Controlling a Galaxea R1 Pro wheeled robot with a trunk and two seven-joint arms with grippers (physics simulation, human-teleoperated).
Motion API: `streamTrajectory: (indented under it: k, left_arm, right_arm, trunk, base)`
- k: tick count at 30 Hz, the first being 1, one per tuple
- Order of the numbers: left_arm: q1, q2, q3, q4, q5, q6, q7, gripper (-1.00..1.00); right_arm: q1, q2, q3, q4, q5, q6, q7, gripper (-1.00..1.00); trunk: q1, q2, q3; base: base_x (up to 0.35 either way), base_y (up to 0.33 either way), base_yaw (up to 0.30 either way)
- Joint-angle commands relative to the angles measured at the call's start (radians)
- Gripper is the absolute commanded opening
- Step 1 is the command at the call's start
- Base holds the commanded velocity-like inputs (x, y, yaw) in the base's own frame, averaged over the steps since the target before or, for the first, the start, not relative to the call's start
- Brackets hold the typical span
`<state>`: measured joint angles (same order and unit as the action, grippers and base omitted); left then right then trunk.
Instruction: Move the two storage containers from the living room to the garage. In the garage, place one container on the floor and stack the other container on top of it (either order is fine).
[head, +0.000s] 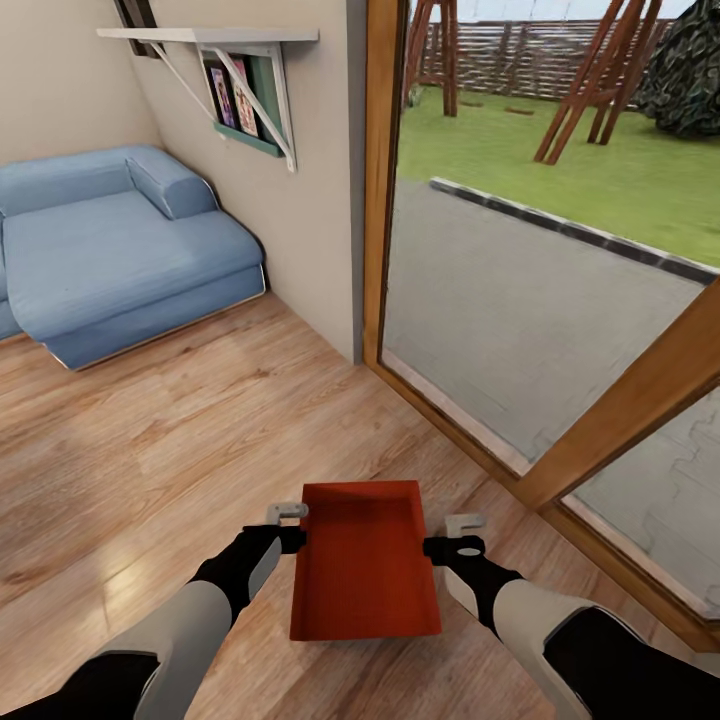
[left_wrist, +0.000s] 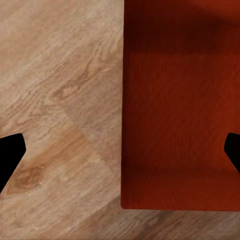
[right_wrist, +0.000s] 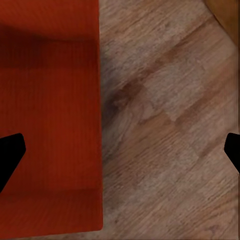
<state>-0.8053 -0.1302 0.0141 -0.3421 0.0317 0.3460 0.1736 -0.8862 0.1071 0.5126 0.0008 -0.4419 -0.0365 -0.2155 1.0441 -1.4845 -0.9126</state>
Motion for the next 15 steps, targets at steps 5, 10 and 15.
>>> streamTrajectory:
  k: [5, 10, 15]
  left_arm:
    - [0.0, 0.0, 0.0, -0.002, 0.004, 0.005, 0.004, 1.0]
    - [0.0, 0.0, -0.001, 0.0, 0.004, 0.007, 0.005, 1.0]
    - [0.0, 0.0, -0.002, 0.0, 0.004, 0.007, 0.004, 1.0]
  right_arm:
    - [0.0, -0.002, 0.008, 0.001, -0.01, -0.003, -0.001, 1.0]
    - [0.0, -0.003, 0.007, 0.001, -0.011, -0.003, 0.007, 1.0]
    - [0.0, -0.003, 0.008, 0.001, -0.012, -0.003, 0.028, 1.0]
  trunk:
    - [0.0, 0.0, -0.001]
    - [0.0, 0.0, -0.001]
    - [0.0, 0.0, -0.001]
  base:
    - [0.0, 0.0, 0.0]
    - [0.0, 0.0, 0.0]
    - [0.0, 0.0, 0.0]
